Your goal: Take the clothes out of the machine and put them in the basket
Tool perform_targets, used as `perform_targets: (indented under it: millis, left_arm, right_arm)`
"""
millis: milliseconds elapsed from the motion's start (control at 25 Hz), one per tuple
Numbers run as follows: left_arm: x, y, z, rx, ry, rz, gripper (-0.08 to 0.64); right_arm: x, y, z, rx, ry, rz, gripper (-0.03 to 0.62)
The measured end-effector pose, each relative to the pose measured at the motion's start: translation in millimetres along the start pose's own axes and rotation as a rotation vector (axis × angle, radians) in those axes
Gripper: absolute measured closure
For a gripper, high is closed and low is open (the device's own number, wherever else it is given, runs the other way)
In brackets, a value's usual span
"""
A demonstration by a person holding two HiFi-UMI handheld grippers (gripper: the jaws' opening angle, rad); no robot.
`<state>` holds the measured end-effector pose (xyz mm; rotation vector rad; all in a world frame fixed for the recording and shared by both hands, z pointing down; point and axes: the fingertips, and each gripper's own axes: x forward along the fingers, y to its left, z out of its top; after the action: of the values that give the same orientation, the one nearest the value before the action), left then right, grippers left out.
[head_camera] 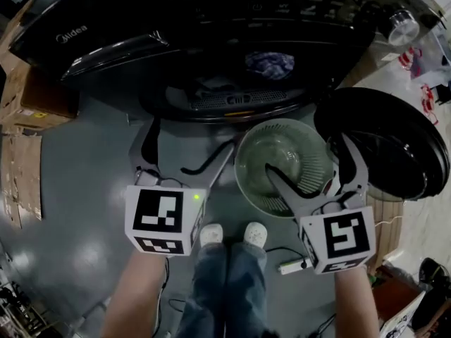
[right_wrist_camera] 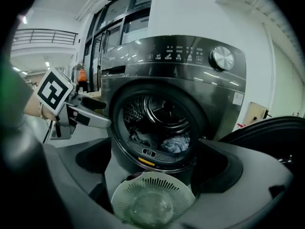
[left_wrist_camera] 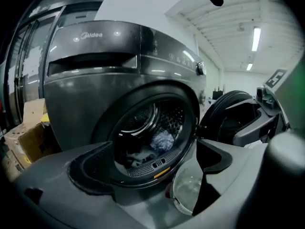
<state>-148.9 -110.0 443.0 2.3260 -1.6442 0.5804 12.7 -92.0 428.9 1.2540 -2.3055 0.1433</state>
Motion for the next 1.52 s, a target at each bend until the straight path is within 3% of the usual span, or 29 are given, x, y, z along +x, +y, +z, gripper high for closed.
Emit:
perform_targets:
  millis: [320, 520, 720, 1040, 1240, 1520]
  left_arm:
    - [44, -5, -59, 0.037, 0.064, -0.012, 0.014]
    - [52, 20, -86, 0.007, 0.12, 0.074, 0.014]
    - [55, 58, -110, -0.061, 0.161, 0.166, 0.015]
    - [46, 97, -148, -0.078, 0.194, 0.206, 0.015]
    - [35, 115, -159, -0.087, 0.205, 0.224, 0.015]
    - [46, 126, -162, -0.041, 0.177, 0.201, 0.015]
  right_arm:
    - [73, 13, -51, 0.004, 0.02, 0.051, 0.048]
    - [126, 21, -67, 0.046, 0.044, 0.081, 0.048]
    - [174, 33, -72, 0.054, 0.043, 0.11, 0.048]
    - [250, 51, -68, -0.008, 0.027, 0.087, 0.048]
    - [296, 61, -68, 0.098, 0.05, 0.074, 0.048]
    - [348, 67, -69, 0.143, 0.105, 0.054, 0.048]
